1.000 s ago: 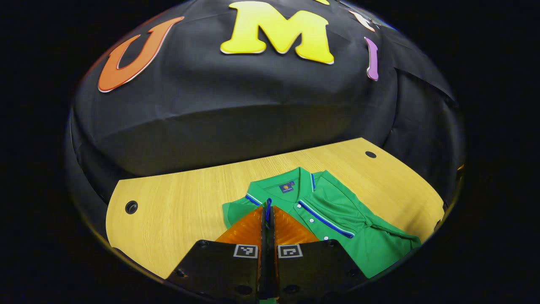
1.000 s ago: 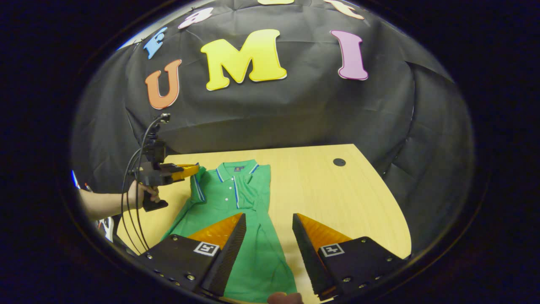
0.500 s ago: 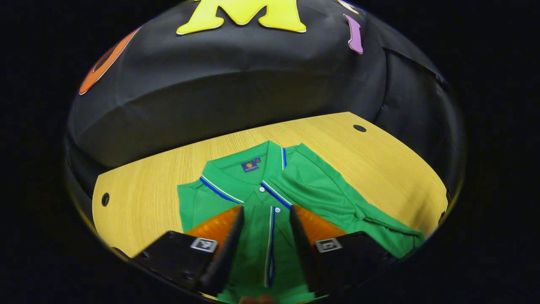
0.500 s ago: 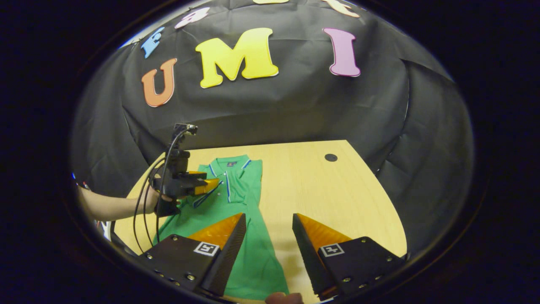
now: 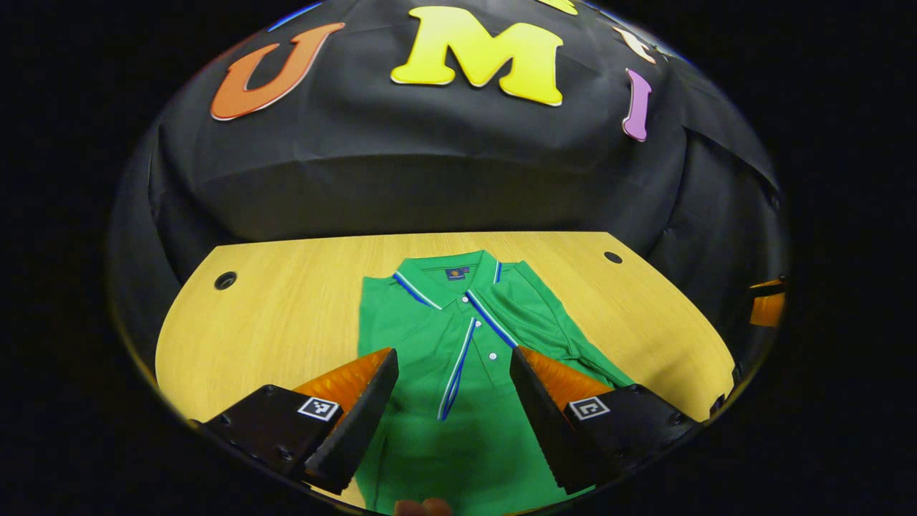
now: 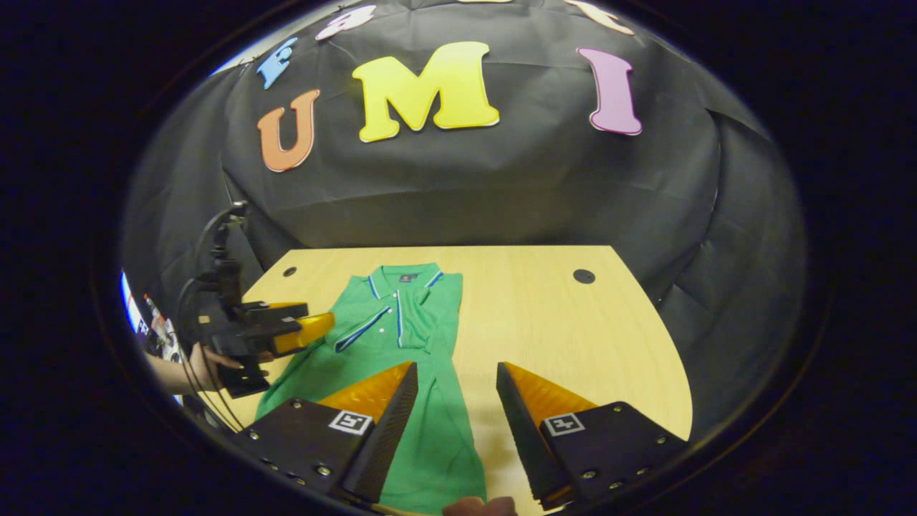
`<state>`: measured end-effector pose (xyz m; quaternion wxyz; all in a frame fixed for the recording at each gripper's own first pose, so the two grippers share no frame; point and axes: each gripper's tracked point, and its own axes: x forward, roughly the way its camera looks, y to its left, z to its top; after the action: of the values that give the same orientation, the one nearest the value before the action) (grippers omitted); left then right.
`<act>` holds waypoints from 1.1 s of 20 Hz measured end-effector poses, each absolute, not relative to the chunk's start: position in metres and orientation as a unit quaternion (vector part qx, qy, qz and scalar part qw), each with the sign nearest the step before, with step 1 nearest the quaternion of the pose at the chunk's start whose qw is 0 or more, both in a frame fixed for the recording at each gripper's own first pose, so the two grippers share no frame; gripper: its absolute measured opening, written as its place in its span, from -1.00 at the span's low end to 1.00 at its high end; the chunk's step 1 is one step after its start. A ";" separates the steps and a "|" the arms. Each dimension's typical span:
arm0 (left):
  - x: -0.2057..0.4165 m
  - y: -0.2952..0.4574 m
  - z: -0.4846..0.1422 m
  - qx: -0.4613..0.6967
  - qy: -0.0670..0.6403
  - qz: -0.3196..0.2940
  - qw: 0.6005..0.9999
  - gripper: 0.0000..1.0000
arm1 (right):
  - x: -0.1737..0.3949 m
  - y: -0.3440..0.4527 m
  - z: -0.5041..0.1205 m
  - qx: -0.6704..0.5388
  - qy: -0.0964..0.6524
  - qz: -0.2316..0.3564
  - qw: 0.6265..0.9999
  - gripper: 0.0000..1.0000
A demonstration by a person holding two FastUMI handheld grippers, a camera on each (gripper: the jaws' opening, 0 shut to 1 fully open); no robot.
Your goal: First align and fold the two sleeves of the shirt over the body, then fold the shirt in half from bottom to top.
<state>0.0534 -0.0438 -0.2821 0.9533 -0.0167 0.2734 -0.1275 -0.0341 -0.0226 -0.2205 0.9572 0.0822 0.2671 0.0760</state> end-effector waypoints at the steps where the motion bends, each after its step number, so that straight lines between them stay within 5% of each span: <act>1: 0.041 -0.033 -0.277 -0.019 0.274 -0.121 0.954 1.00 | -0.033 -0.024 -0.222 0.083 0.270 0.083 0.956 0.46; 8: -0.060 0.027 -0.288 -0.065 0.341 -0.129 0.929 1.00 | -0.067 -0.044 -0.277 0.118 0.364 0.152 0.911 0.43; 15: -0.210 0.052 -0.348 -0.083 0.473 -0.149 0.864 1.00 | -0.158 -0.062 -0.371 0.001 0.461 0.153 0.874 0.44; 22: -0.267 0.031 -0.380 -0.084 0.517 -0.157 0.837 1.00 | -0.209 -0.044 -0.405 -0.064 0.471 0.151 0.867 0.43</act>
<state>-0.2668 0.0309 -0.3800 0.8371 -0.0836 0.5173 -0.1572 -0.2087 -0.0444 -0.4053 0.8667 -0.0643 0.4710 0.1510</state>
